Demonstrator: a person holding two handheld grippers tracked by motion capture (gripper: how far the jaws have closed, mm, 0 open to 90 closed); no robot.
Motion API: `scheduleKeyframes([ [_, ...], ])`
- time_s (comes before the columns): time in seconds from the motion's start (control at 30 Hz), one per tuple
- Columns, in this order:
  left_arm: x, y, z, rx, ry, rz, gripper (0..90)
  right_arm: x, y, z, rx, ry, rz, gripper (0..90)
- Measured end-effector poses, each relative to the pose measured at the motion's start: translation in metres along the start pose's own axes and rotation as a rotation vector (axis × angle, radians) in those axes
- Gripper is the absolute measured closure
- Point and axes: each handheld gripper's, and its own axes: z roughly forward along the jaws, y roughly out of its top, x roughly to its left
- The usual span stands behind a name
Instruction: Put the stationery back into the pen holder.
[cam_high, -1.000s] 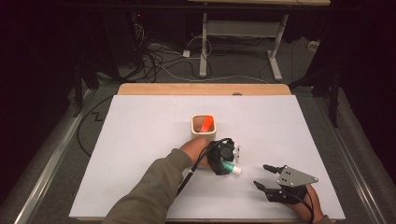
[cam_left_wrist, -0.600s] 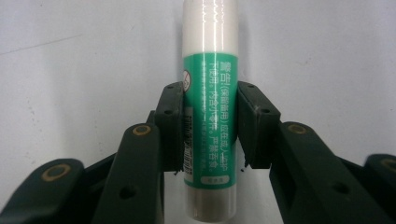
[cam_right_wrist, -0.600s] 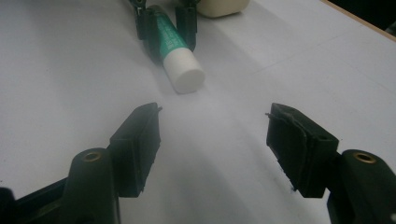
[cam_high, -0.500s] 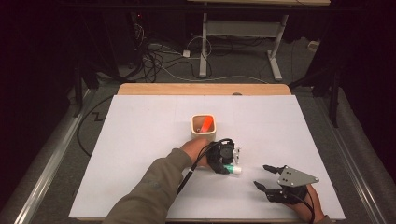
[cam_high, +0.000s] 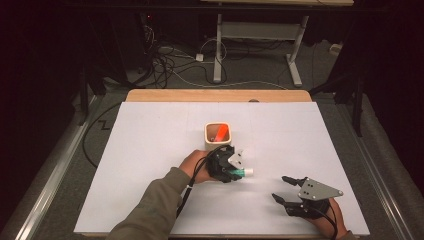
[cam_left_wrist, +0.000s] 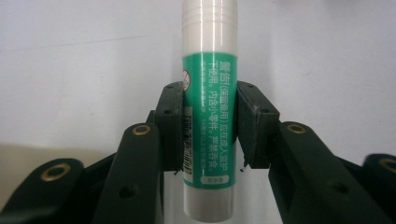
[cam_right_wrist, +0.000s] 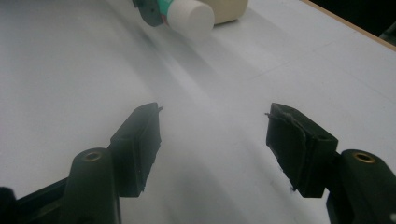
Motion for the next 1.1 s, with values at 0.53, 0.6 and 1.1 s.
scheduleKeyframes([
  [0.53,-0.019,-0.033,-0.031,-0.228,0.181,-0.09,64.0,0.001,0.001,-0.001,-0.021,-0.011,-0.007,35.8],
  [0.6,-0.019,-0.038,-0.036,-0.257,0.199,-0.112,64.0,0.001,0.001,-0.001,-0.022,-0.014,-0.009,35.7],
  [1.1,-0.024,-0.067,-0.05,-0.404,0.258,-0.221,64.0,0.001,0.001,-0.002,-0.037,-0.02,-0.004,34.9],
])
